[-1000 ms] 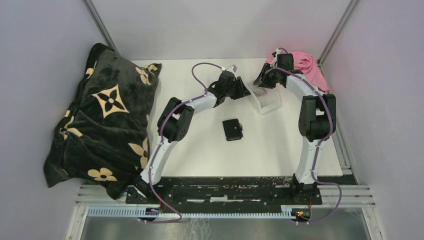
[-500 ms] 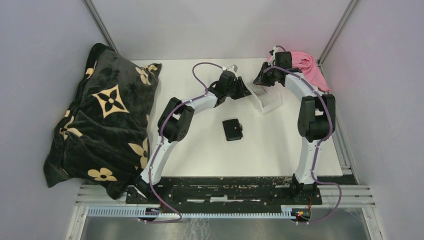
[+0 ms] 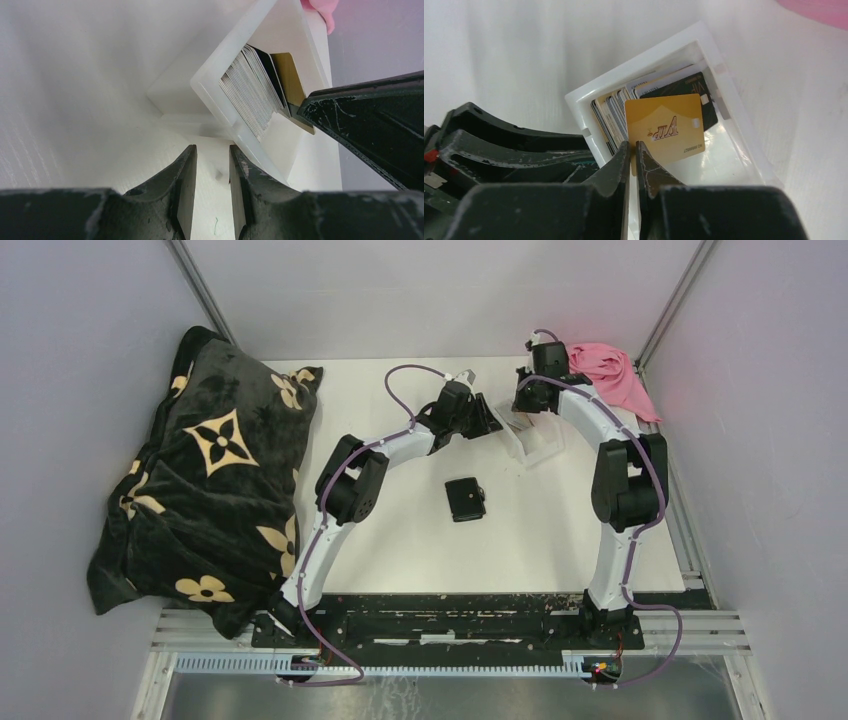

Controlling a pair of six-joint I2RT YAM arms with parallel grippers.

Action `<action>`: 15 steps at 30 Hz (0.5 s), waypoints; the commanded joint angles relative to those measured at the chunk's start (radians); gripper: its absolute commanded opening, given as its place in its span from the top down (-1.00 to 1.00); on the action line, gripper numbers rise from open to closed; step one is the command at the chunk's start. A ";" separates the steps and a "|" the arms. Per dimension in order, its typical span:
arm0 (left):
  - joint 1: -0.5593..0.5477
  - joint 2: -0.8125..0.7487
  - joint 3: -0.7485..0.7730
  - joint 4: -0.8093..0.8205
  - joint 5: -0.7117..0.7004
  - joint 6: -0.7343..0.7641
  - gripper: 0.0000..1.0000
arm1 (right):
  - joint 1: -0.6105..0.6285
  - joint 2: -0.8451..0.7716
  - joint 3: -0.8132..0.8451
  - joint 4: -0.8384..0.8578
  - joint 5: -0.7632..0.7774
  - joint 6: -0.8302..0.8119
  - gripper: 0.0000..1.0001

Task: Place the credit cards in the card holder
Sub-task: Pick up the credit card from the storage box.

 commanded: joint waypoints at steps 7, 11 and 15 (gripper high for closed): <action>-0.006 -0.023 0.039 0.030 -0.006 0.048 0.24 | 0.050 -0.056 0.051 -0.097 0.267 -0.075 0.97; -0.005 -0.027 0.033 0.029 -0.012 0.056 0.23 | 0.057 -0.057 0.059 -0.109 0.334 -0.085 0.98; -0.003 -0.034 0.030 0.020 -0.022 0.073 0.23 | 0.064 -0.053 0.073 -0.124 0.391 -0.099 0.98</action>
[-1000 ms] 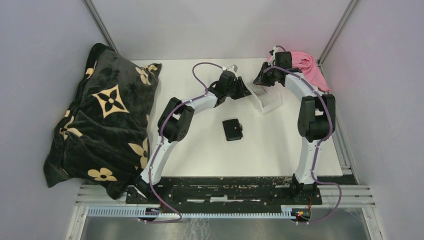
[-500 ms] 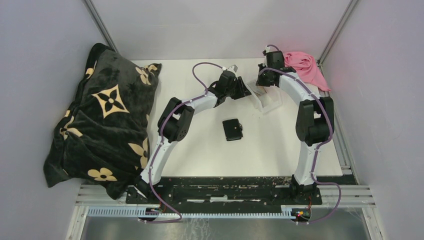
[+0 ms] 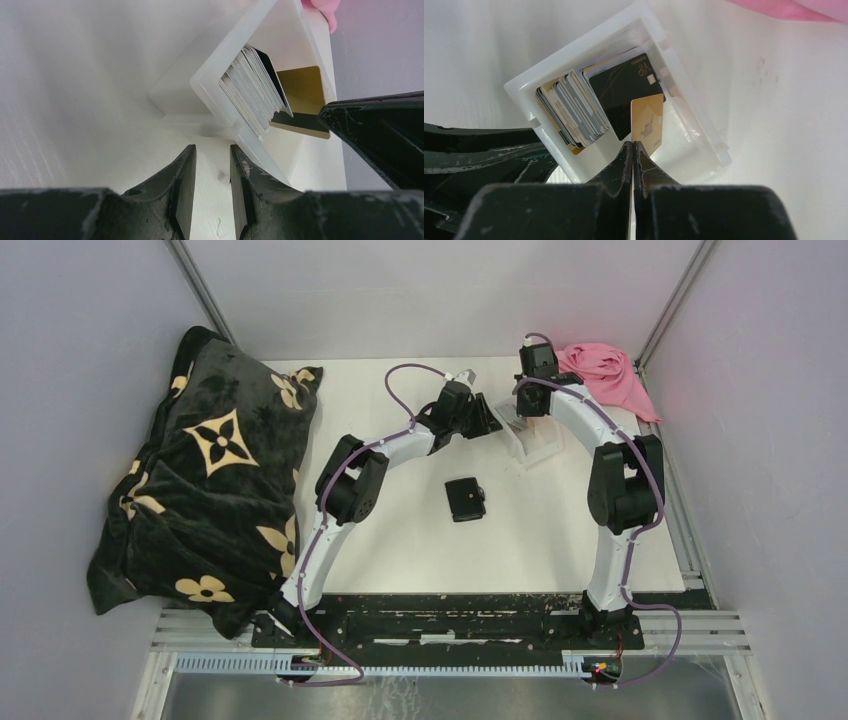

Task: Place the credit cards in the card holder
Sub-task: Pick up the credit card from the storage box.

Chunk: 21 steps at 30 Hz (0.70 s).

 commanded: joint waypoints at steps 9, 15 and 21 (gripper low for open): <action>0.019 -0.034 0.040 0.009 -0.010 0.084 0.22 | 0.009 -0.049 0.057 -0.021 0.117 -0.025 0.98; 0.033 0.000 0.127 -0.033 -0.008 0.113 0.20 | 0.012 -0.055 0.056 -0.027 0.107 -0.027 0.98; 0.042 0.061 0.261 -0.101 0.003 0.128 0.19 | 0.019 -0.071 0.058 -0.032 0.119 -0.032 0.98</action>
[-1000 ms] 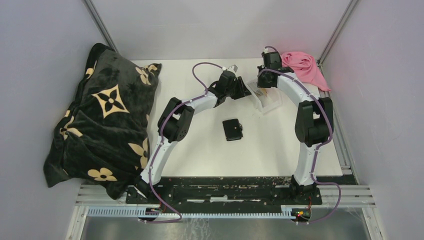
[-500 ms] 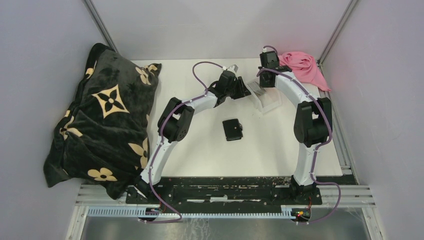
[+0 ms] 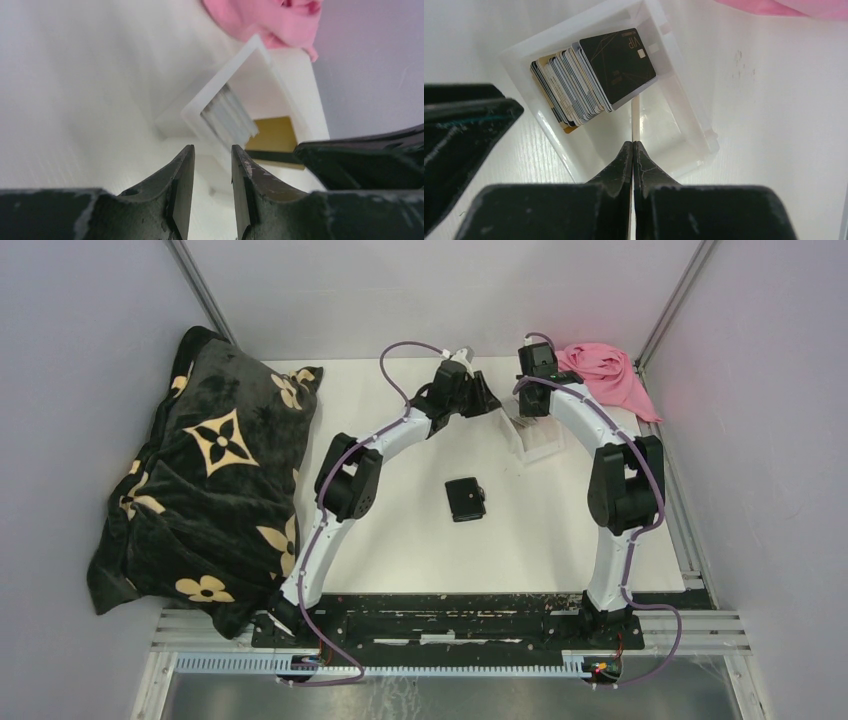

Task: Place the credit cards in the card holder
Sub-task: Pick up the credit card from the storage box.

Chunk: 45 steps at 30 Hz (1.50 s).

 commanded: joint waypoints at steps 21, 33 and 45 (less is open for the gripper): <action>0.038 -0.206 -0.137 0.113 -0.014 0.027 -0.01 | 0.037 -0.300 -0.030 -0.061 0.022 -0.022 0.98; 0.032 -0.536 -0.758 0.691 0.414 -0.001 -0.22 | 0.080 -0.721 -0.320 -0.152 -0.319 0.041 0.98; -0.107 -0.837 -1.116 0.721 0.473 0.208 -0.33 | 0.105 -1.037 -0.617 -0.165 -0.665 0.151 0.98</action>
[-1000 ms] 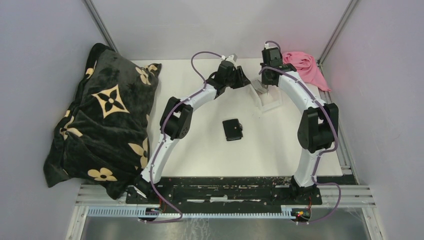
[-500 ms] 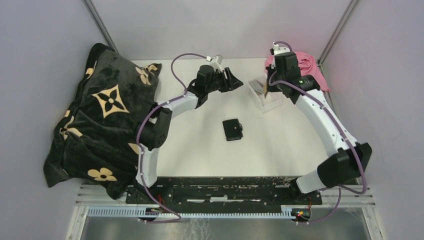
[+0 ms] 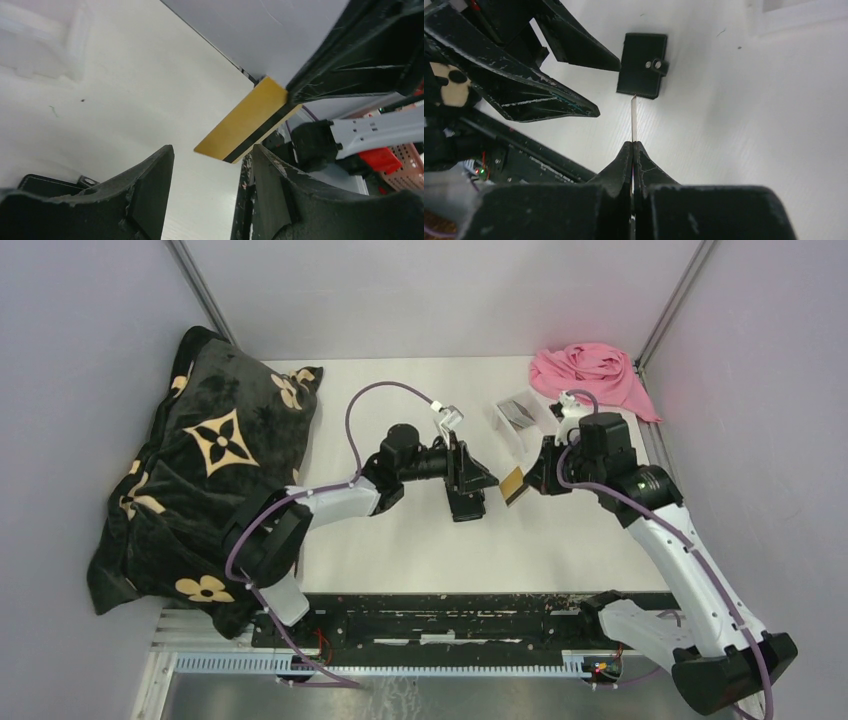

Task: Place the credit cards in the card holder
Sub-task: Pick up the credit card from the storage box.

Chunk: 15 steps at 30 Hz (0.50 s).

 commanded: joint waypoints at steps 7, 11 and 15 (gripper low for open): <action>-0.054 -0.180 -0.168 0.078 0.028 0.164 -0.33 | 0.015 -0.166 -0.157 0.047 -0.274 0.127 0.98; -0.054 -0.177 -0.178 0.078 0.065 0.171 -0.33 | 0.015 -0.196 -0.194 0.068 -0.332 0.159 0.98; -0.054 -0.163 -0.173 0.081 0.117 0.163 -0.32 | 0.015 -0.191 -0.201 0.072 -0.349 0.163 0.98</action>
